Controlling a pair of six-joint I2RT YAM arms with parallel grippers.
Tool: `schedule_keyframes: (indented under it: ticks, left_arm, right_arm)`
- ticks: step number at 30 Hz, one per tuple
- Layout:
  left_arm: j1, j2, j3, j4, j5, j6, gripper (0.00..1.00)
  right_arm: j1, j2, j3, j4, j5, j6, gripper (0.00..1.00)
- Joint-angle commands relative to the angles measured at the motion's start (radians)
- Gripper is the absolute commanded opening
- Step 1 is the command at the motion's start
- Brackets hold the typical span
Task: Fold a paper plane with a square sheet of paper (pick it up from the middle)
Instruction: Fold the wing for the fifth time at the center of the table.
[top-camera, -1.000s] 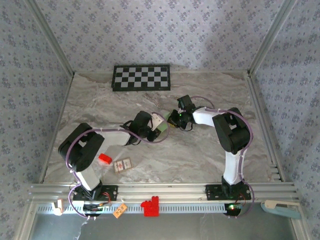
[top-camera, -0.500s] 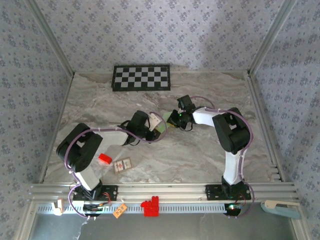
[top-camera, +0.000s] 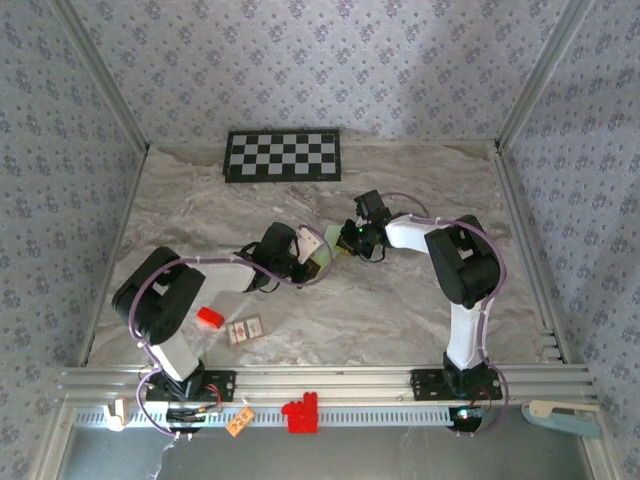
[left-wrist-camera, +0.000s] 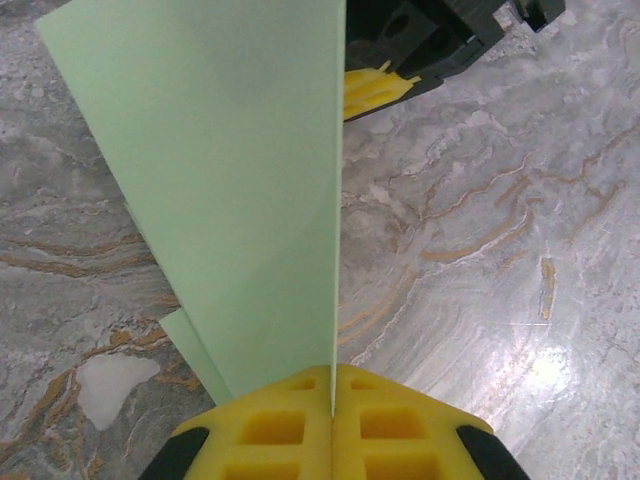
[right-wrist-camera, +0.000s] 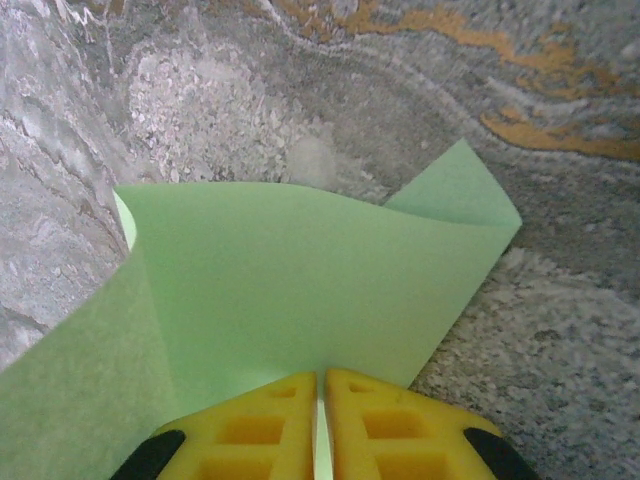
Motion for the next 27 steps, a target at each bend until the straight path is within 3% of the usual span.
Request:
schedule_keyframes:
  ticks: [1,8,14,27]
  left_arm:
    - [0.007,0.018,0.026,-0.006,0.045,0.005,0.04]
    - [0.007,0.039,0.051,-0.045,0.053,0.008,0.00]
    - [0.008,0.049,0.068,-0.070,0.065,0.002,0.00]
    - [0.008,0.083,0.103,-0.109,0.117,-0.015,0.00]
  right_arm:
    - [0.010,0.022,-0.008,-0.069,0.000,-0.007,0.17]
    - [-0.006,-0.058,-0.043,-0.008,-0.023,-0.019,0.31]
    - [-0.038,-0.175,-0.099,-0.009,-0.018,-0.043,0.37]
    - [-0.137,-0.451,-0.348,-0.001,0.140,-0.082,0.47]
